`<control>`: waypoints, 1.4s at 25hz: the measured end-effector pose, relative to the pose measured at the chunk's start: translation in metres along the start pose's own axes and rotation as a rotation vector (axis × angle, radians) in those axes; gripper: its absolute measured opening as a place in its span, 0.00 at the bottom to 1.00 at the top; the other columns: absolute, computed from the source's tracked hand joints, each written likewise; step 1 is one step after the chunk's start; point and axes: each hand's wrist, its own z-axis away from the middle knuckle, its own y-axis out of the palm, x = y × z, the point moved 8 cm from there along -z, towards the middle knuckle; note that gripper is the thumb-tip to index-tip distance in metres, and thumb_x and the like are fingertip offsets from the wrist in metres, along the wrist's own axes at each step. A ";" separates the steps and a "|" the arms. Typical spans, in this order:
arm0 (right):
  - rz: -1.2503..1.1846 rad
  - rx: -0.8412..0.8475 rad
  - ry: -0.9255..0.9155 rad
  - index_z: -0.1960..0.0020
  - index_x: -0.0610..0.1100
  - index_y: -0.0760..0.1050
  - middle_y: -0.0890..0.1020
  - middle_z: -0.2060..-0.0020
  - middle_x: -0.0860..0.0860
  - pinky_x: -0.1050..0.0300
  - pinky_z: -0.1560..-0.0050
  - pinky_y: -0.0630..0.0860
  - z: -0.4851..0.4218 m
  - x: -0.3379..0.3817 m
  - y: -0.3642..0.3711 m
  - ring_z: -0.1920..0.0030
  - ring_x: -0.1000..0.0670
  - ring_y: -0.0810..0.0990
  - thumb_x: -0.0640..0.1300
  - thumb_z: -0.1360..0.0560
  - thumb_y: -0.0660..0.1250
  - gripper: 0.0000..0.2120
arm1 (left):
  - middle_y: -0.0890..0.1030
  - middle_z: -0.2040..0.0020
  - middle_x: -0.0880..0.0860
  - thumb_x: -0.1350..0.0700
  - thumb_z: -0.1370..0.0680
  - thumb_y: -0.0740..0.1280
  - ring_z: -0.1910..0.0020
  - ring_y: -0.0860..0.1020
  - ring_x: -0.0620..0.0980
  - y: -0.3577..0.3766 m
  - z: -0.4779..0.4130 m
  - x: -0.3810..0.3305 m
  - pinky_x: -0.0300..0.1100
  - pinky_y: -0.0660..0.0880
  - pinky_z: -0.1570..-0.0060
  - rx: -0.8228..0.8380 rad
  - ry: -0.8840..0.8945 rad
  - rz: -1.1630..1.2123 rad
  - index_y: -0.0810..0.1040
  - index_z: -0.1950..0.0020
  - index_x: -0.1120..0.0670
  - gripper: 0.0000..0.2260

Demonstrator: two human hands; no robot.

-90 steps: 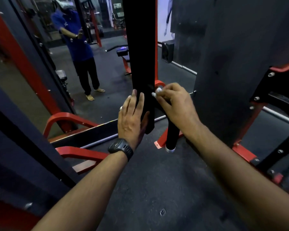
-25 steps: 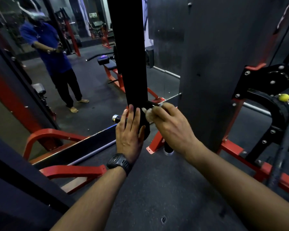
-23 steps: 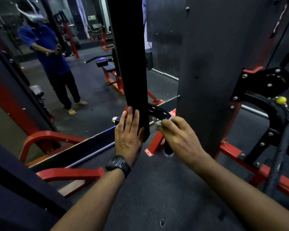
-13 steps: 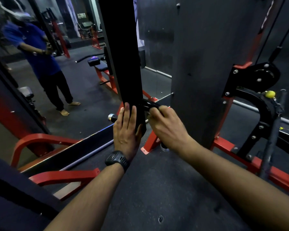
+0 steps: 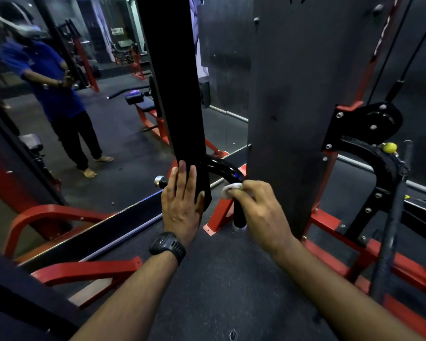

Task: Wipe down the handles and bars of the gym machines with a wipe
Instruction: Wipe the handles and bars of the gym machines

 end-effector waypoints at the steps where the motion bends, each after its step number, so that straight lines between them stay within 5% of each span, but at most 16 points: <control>1: -0.071 -0.058 0.111 0.45 0.41 0.81 0.72 0.49 0.50 0.60 0.47 0.74 0.005 -0.007 -0.003 0.49 0.51 0.72 0.36 0.26 0.67 0.10 | 0.51 0.20 0.50 0.49 0.19 0.58 0.26 0.60 0.55 0.001 0.000 0.000 0.48 0.63 0.36 0.004 0.007 -0.008 0.45 0.20 0.49 0.32; 6: -0.485 -0.194 0.537 0.49 0.40 0.79 0.81 0.53 0.51 0.55 0.52 0.78 -0.026 -0.035 0.013 0.53 0.52 0.80 0.33 0.23 0.64 0.07 | 0.61 0.24 0.59 0.52 0.19 0.59 0.25 0.61 0.57 0.003 -0.002 0.001 0.44 0.58 0.30 0.006 0.013 0.023 0.48 0.20 0.51 0.30; 11: -0.779 -0.041 0.825 0.50 0.46 0.79 0.84 0.57 0.62 0.55 0.46 0.78 -0.016 -0.055 0.023 0.50 0.59 0.81 0.40 0.21 0.64 0.06 | 0.58 0.22 0.57 0.53 0.19 0.59 0.24 0.59 0.56 0.008 0.000 0.004 0.40 0.50 0.26 0.038 0.012 -0.020 0.44 0.20 0.51 0.32; 14: -0.823 0.043 0.783 0.47 0.51 0.81 0.85 0.55 0.55 0.55 0.46 0.78 -0.019 -0.061 0.033 0.50 0.55 0.82 0.37 0.22 0.62 0.14 | 0.58 0.22 0.58 0.53 0.19 0.59 0.24 0.58 0.57 0.010 0.001 0.005 0.41 0.51 0.26 0.038 -0.006 -0.030 0.44 0.20 0.52 0.32; 18: -0.727 0.001 0.954 0.50 0.52 0.83 0.83 0.62 0.43 0.52 0.64 0.72 0.034 -0.071 0.041 0.64 0.54 0.75 0.37 0.24 0.61 0.15 | 0.57 0.22 0.57 0.53 0.19 0.59 0.24 0.59 0.57 0.009 0.001 0.004 0.41 0.50 0.26 0.020 0.014 -0.045 0.44 0.20 0.53 0.32; 21: -0.773 -0.060 0.840 0.48 0.47 0.84 0.85 0.56 0.49 0.55 0.50 0.76 0.010 -0.056 0.030 0.51 0.52 0.83 0.41 0.21 0.62 0.11 | 0.49 0.20 0.54 0.54 0.19 0.59 0.23 0.58 0.57 0.011 0.002 0.002 0.38 0.47 0.25 0.010 0.007 -0.044 0.43 0.20 0.53 0.33; 26: -0.687 -0.233 0.891 0.47 0.46 0.84 0.83 0.61 0.61 0.62 0.60 0.74 0.022 -0.057 0.021 0.61 0.63 0.79 0.41 0.22 0.67 0.08 | 0.59 0.23 0.59 0.53 0.19 0.59 0.24 0.58 0.57 0.009 0.000 0.005 0.39 0.48 0.26 0.037 0.016 -0.054 0.43 0.20 0.53 0.33; 29: -0.692 -0.273 0.809 0.42 0.44 0.82 0.84 0.49 0.56 0.63 0.48 0.77 0.029 -0.048 0.019 0.49 0.60 0.82 0.34 0.24 0.67 0.13 | 0.59 0.23 0.60 0.53 0.19 0.59 0.24 0.58 0.56 0.006 0.002 0.005 0.41 0.51 0.26 0.036 0.006 -0.054 0.45 0.20 0.53 0.32; 35: -0.576 -0.304 0.643 0.51 0.38 0.82 0.80 0.48 0.50 0.64 0.47 0.76 0.037 -0.038 0.018 0.47 0.55 0.80 0.30 0.27 0.70 0.07 | 0.52 0.21 0.53 0.52 0.19 0.58 0.24 0.58 0.56 0.002 0.002 0.004 0.38 0.48 0.26 0.040 0.009 -0.056 0.45 0.20 0.53 0.32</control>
